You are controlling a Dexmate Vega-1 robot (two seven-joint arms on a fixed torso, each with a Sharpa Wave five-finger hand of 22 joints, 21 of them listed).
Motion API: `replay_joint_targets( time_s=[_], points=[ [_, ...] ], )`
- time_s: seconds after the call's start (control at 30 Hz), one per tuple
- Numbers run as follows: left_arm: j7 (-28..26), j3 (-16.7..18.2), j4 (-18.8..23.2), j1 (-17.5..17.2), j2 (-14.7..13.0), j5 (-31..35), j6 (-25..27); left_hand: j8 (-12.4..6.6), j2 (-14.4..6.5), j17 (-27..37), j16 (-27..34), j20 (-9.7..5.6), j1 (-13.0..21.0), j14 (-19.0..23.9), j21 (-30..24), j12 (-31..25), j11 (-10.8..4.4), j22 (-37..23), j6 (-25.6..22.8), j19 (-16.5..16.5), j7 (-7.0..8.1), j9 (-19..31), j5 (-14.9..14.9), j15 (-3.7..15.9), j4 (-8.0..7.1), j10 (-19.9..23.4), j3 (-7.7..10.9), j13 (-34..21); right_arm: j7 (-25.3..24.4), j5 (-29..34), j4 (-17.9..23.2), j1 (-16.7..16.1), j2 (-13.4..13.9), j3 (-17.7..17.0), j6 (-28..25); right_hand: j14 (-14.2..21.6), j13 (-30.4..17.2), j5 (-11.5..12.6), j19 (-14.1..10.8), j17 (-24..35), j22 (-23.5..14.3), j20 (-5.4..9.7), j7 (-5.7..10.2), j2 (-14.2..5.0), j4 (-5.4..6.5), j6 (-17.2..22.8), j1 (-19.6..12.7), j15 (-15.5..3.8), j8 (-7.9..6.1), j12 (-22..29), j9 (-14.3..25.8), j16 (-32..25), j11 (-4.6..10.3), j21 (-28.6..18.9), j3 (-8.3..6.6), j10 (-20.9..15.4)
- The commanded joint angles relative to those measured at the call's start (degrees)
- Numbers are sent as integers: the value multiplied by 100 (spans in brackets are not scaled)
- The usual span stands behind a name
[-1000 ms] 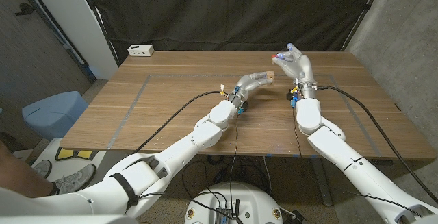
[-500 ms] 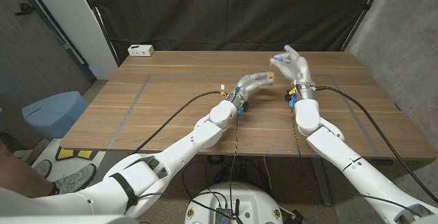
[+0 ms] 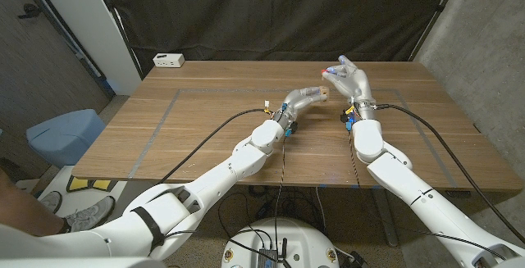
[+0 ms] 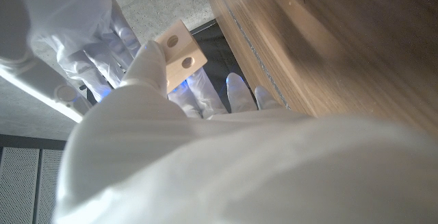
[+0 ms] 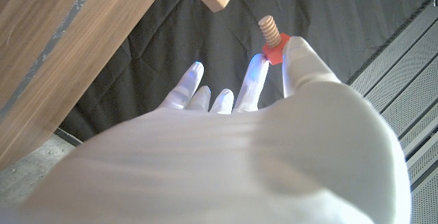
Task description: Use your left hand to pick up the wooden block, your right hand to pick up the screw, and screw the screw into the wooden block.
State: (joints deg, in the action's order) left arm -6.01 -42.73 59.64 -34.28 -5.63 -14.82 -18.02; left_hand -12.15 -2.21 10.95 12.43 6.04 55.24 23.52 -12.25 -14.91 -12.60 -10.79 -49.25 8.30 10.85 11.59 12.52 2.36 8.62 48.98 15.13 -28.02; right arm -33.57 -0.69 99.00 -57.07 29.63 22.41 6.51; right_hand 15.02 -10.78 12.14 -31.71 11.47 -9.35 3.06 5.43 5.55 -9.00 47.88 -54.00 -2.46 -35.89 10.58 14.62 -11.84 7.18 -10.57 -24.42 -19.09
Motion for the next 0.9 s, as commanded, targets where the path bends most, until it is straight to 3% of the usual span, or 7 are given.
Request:
replay_joint_targets(
  time_s=[0.03, 0.9],
  points=[
    [10, 1, 16, 4, -15, -10, 26, -33, -51, 8, 15, -8, -28, 50, -10, -19, 0, -16, -66, -15, -20, 21, 28, 450, -23, 57, -7, -24, 7, -4, -99, 20, -31, 35, 64, -35, -24, 59, 36, -2, -17, 162, -18, -32, -23, -34, -29, -299, 23, -7, 7, 7, 45, 7, 21, 30],
    [-9, -7, 26, 10, -29, 15, 30, -29, -54, 6, 9, -18, -25, 49, -15, 1, -1, -17, -74, -11, -25, 22, 28, 437, -17, 72, -16, -40, 55, -63, -144, -51, 23, 18, 125, -49, -23, 74, 54, -4, -17, 160, -21, -45, -18, -28, -50, -298, 40, 4, -40, 4, 50, 1, 53, 79]
  ],
)
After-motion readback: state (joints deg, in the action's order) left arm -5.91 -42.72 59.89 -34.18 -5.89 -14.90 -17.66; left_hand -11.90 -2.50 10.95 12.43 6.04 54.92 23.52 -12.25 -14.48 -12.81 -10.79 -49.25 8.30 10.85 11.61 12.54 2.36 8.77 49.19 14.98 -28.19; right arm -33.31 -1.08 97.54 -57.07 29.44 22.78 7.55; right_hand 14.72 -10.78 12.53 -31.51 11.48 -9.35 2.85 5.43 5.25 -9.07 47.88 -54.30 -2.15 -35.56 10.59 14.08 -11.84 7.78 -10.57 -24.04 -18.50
